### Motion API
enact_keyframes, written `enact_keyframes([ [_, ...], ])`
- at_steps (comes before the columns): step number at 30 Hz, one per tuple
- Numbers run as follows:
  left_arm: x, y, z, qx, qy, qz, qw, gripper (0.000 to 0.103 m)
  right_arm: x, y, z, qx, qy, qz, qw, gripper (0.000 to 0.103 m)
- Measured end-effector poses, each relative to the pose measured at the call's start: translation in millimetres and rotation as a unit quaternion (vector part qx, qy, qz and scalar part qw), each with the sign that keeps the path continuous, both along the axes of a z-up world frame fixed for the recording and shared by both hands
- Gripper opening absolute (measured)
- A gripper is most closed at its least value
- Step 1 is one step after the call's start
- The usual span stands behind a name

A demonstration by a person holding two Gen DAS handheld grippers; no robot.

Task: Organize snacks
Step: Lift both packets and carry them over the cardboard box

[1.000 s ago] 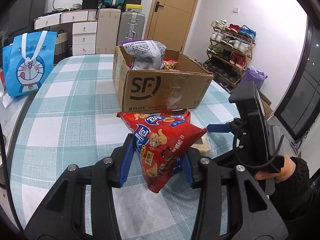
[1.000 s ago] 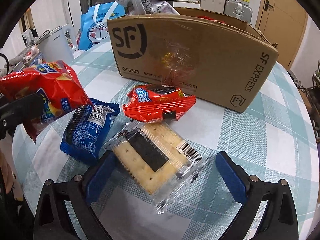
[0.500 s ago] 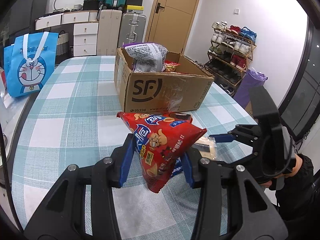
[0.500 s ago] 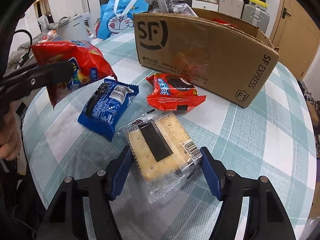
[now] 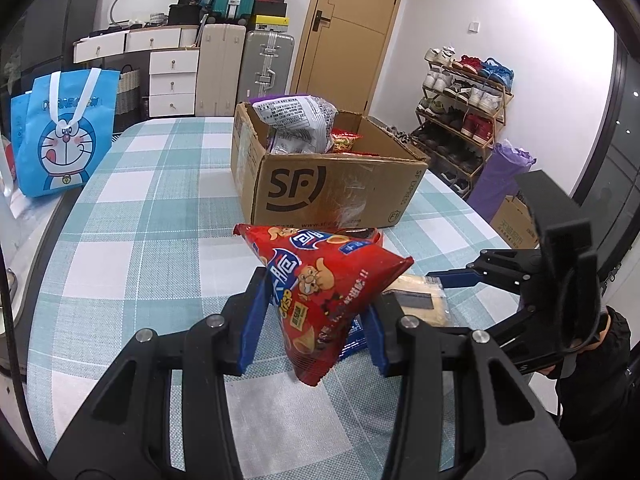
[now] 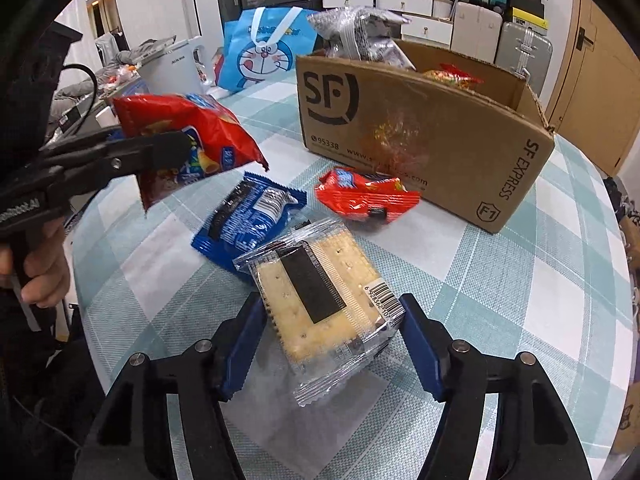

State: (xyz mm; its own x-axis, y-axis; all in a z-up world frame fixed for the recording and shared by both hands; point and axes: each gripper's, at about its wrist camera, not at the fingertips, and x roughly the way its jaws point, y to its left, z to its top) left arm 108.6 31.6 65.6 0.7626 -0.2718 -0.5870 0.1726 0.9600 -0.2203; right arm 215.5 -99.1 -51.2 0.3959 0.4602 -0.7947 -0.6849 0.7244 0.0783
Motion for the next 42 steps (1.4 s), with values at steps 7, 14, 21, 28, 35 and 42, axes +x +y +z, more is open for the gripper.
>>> enact_keyframes([
  [7, -3, 1, 3, -0.002, -0.004, 0.005, 1.0, 0.04, -4, -19, 26, 0.049, -0.015, -0.008, 0.999, 0.068],
  [14, -5, 2, 5, -0.002, -0.008, 0.009, 0.9999, 0.04, -7, -44, 50, 0.087, -0.042, -0.042, 0.994, 0.068],
  [21, -10, 0, 13, 0.002, -0.022, 0.016, 0.9996, 0.04, 2, -64, 67, 0.146, -0.051, -0.084, 0.984, 0.068],
  [28, -13, 8, 21, -0.01, -0.029, 0.03, 0.9991, 0.04, 7, -76, 74, 0.174, -0.054, -0.122, 0.976, 0.068],
  [35, -14, 13, 31, -0.009, -0.039, 0.05, 0.9979, 0.04, 10, -85, 77, 0.194, -0.06, -0.148, 0.968, 0.068],
  [42, -3, 13, 42, -0.011, -0.051, 0.059, 0.9969, 0.04, 14, -90, 80, 0.206, -0.062, -0.161, 0.963, 0.068],
])
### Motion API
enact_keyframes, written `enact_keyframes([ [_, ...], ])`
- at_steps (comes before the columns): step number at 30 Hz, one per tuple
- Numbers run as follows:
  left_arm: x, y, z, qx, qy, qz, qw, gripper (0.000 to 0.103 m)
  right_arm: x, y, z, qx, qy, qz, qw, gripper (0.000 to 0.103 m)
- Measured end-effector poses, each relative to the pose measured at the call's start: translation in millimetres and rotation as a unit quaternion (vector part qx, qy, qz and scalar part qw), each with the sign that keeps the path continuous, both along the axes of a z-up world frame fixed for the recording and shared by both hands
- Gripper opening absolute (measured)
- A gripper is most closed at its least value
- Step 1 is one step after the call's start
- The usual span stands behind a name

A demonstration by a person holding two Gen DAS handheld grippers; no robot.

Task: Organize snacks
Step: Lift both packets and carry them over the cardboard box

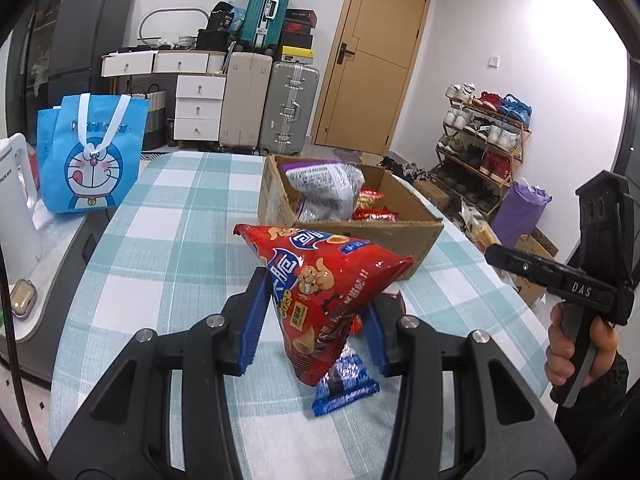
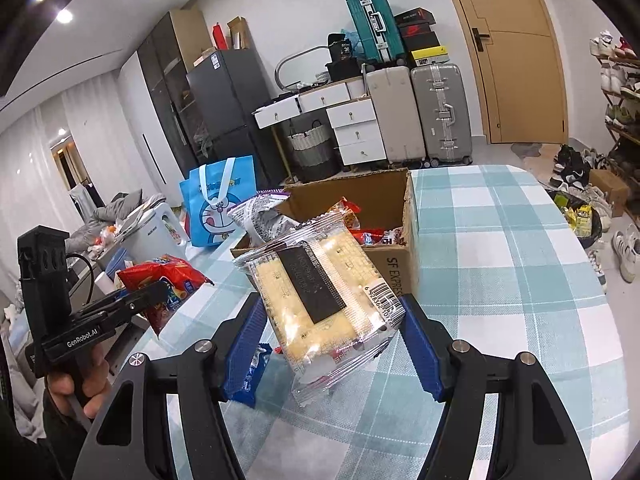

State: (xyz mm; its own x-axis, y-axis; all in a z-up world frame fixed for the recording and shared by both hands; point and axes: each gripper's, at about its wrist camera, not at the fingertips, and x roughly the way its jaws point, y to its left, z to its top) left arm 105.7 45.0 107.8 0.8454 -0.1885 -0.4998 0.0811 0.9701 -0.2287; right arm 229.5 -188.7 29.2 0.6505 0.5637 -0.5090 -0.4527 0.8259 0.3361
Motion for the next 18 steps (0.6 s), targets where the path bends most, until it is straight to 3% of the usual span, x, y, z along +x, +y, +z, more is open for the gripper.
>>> enact_keyframes([
  [18, 53, -4, 29, 0.017, -0.019, 0.018, 0.9995, 0.04, 32, -3, -2, 0.014, 0.025, -0.029, 0.999, 0.068],
])
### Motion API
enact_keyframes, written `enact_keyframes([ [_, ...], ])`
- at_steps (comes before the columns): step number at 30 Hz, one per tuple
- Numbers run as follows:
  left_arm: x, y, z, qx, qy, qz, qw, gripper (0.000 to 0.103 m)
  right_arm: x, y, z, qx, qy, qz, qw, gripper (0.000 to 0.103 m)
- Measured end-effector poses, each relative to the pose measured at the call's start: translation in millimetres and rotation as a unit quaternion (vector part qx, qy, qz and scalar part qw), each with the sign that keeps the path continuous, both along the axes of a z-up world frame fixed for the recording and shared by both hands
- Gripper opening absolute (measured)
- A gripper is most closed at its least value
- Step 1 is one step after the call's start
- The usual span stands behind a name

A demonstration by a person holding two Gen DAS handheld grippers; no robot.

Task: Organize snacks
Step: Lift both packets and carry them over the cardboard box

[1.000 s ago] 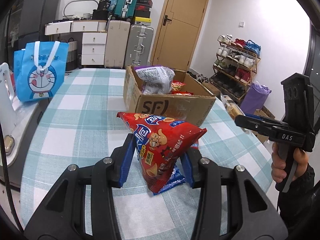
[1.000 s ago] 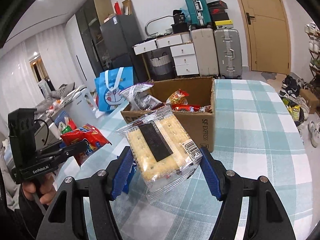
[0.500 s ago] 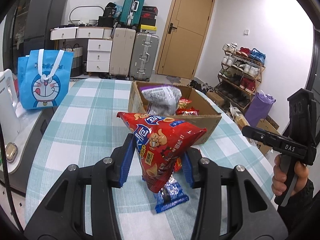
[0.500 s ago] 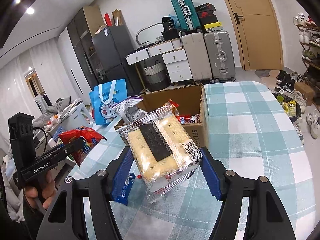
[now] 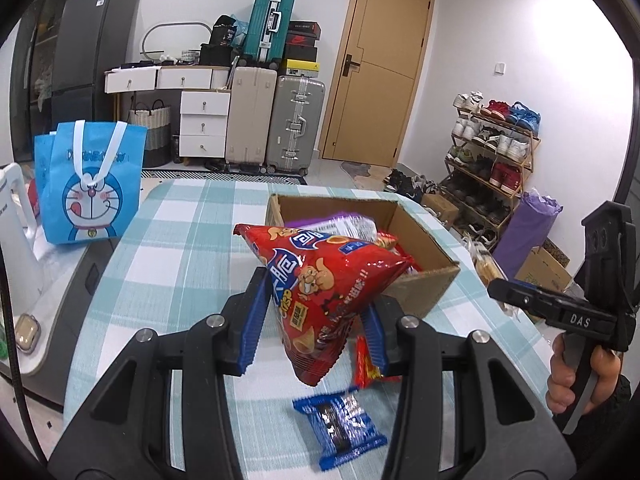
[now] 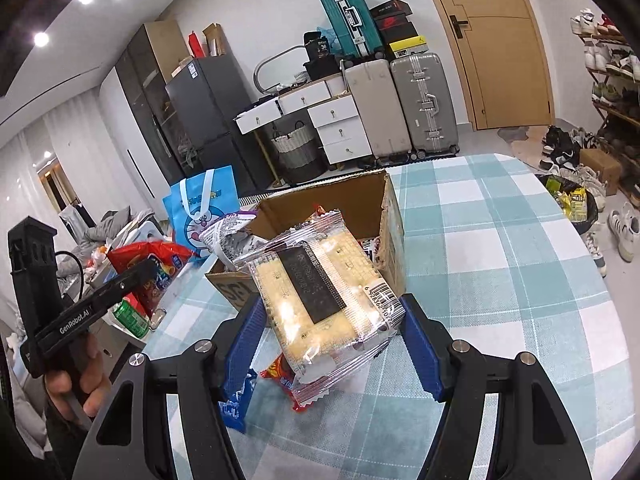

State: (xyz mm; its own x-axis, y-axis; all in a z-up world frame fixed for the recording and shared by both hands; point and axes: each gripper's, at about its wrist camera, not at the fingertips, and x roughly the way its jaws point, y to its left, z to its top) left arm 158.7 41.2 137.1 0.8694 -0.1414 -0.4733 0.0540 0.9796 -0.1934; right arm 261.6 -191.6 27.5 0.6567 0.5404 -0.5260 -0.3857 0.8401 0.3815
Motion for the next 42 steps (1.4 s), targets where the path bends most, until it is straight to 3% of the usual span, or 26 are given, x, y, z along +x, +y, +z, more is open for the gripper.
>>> enact_keyframes([
  [24, 89, -28, 14, 0.031, 0.003, -0.009, 0.9995, 0.04, 49, 30, 11, -0.023, 0.003, 0.015, 1.0, 0.068],
  [42, 137, -44, -7, 0.041, 0.03, -0.024, 0.9984, 0.041, 78, 46, 7, -0.016, 0.023, 0.021, 0.999, 0.068],
])
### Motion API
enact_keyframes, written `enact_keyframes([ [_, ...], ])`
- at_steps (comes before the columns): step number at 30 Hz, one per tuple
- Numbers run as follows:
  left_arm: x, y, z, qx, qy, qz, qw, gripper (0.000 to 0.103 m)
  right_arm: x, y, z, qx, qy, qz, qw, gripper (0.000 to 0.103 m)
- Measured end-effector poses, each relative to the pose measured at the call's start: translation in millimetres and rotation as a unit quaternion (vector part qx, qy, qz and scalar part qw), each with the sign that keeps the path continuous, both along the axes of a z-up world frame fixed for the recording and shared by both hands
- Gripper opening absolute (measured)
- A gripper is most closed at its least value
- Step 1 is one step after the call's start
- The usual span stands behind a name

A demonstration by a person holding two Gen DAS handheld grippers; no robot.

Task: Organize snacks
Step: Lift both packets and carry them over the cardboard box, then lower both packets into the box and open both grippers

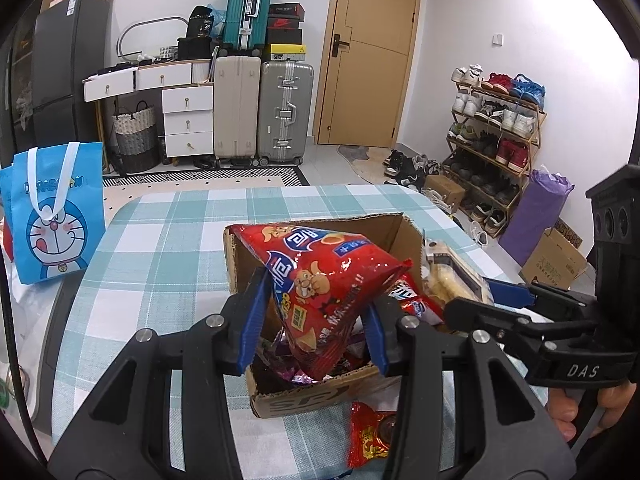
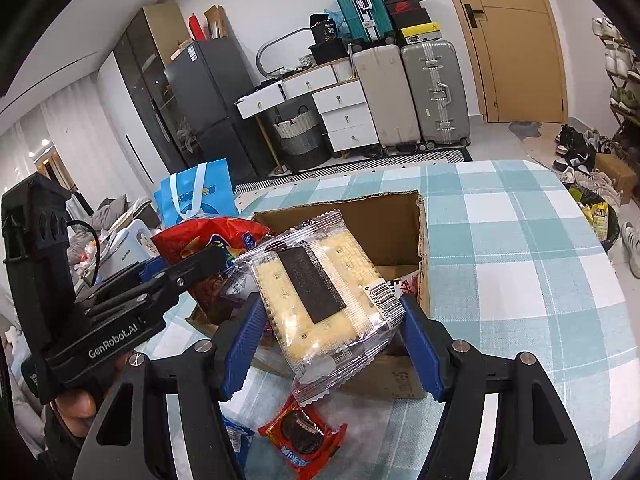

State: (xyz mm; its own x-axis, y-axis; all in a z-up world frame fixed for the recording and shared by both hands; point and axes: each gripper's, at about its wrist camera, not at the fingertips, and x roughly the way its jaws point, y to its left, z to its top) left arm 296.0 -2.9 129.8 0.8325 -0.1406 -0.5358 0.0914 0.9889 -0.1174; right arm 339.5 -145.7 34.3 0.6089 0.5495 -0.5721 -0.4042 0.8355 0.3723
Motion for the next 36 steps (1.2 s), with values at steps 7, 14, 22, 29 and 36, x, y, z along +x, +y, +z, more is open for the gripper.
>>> enact_keyframes([
  [7, 9, 3, -9, 0.01, 0.01, 0.009, 0.9999, 0.041, 15, 4, -8, 0.005, 0.013, -0.005, 1.0, 0.068],
  [14, 14, -7, -13, 0.054, 0.008, 0.009, 0.9985, 0.041, 28, 9, -10, 0.008, 0.016, -0.008, 1.0, 0.068],
  [22, 24, -14, -35, 0.072, 0.028, 0.004, 0.997, 0.041, 38, 15, -9, 0.0, 0.005, -0.008, 1.0, 0.068],
  [29, 28, -12, -48, 0.067, 0.038, -0.002, 0.997, 0.041, 43, 23, -13, -0.012, 0.001, -0.003, 1.0, 0.068],
  [36, 26, -12, -49, 0.078, 0.043, -0.006, 0.996, 0.046, 38, 14, -11, 0.018, -0.003, 0.002, 1.0, 0.086],
])
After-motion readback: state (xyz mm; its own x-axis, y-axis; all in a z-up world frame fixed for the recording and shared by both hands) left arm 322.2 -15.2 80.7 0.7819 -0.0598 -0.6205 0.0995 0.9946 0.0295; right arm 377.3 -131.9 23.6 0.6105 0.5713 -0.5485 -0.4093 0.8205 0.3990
